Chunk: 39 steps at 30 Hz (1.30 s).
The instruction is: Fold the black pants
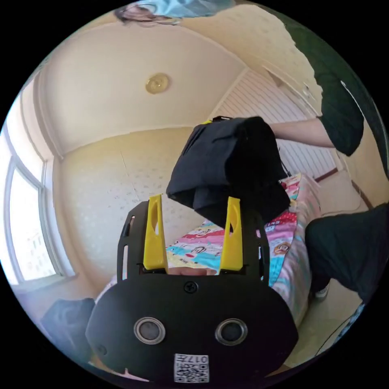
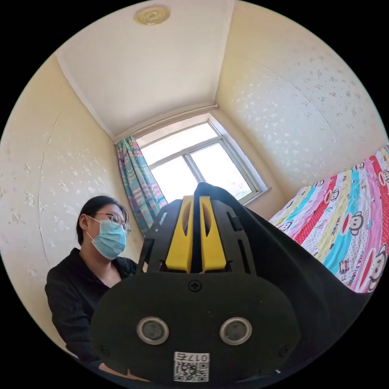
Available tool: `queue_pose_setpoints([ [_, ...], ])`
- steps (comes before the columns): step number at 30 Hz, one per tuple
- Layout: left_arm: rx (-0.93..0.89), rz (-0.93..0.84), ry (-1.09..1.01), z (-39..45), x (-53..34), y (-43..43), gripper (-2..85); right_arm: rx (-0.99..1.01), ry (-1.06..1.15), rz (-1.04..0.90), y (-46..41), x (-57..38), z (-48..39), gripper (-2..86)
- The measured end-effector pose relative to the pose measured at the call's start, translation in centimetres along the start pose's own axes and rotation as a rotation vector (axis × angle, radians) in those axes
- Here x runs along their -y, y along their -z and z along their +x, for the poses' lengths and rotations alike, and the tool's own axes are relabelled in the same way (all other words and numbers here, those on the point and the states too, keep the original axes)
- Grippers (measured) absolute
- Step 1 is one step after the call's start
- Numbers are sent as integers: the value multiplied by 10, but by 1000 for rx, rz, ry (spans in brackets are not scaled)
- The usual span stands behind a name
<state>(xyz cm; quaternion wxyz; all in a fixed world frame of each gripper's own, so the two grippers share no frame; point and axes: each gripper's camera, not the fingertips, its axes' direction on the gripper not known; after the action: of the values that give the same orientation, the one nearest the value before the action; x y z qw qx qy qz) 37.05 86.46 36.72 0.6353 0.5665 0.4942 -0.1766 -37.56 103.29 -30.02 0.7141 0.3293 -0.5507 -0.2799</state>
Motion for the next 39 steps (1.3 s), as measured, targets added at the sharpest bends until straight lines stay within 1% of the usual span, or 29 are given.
queue_pose_setpoints([
  [2,13,-18,-36,3,1,0,214,48,-23,-2,-2,4,8,22],
  [4,-1,31,-84,14,8,-1,215,95,-63,14,-5,6,18,22],
  [6,-14,42,-134,26,14,-11,211,151,-119,28,-10,8,34,23],
  [8,28,45,-174,35,17,-24,201,179,-152,24,-12,10,45,24],
  [9,54,62,-183,36,18,-30,183,183,-176,24,-12,11,51,24],
  [11,55,115,-131,26,22,-32,133,163,-206,19,-6,11,60,26],
  [12,5,139,-99,16,25,-31,90,139,-226,27,2,11,67,27],
  [14,-62,175,-20,-3,25,-30,49,101,-263,28,18,10,81,30],
  [16,-145,203,188,-40,20,-42,37,55,-303,6,33,6,102,35],
  [17,-175,196,249,-50,17,-50,35,28,-356,4,44,-1,120,39],
  [19,-332,136,465,-89,3,-99,30,-13,-439,16,61,-18,148,46],
  [20,-364,130,495,-96,-1,-112,29,-55,-459,30,75,-30,162,58],
  [22,-438,73,533,-106,-9,-165,24,-108,-496,42,95,-49,180,88],
  [24,-472,13,529,-104,-10,-202,23,-121,-513,83,117,-75,183,149],
  [25,-490,-1,528,-100,-11,-223,22,-135,-497,92,121,-82,179,156],
  [26,-501,0,529,-98,-11,-233,21,-186,-441,98,129,-95,166,170],
  [28,-579,25,570,-95,-17,-268,20,-282,-327,116,139,-118,140,174],
  [30,-640,55,596,-95,-20,-292,19,-422,-137,153,141,-158,97,171],
  [31,-668,69,602,-95,-20,-306,18,-458,-96,155,139,-169,86,170],
  [33,-696,87,587,-93,-15,-326,19,-612,15,140,120,-211,49,170],
  [35,-727,92,582,-91,-8,-348,21,-717,76,128,97,-239,28,173],
  [37,-792,93,671,-90,-6,-384,24,-846,111,113,70,-259,14,177],
  [38,-813,99,707,-89,-8,-394,26,-945,140,102,49,-270,7,185],
  [39,-850,119,767,-86,-11,-411,29,-1014,209,97,27,-280,0,192],
])
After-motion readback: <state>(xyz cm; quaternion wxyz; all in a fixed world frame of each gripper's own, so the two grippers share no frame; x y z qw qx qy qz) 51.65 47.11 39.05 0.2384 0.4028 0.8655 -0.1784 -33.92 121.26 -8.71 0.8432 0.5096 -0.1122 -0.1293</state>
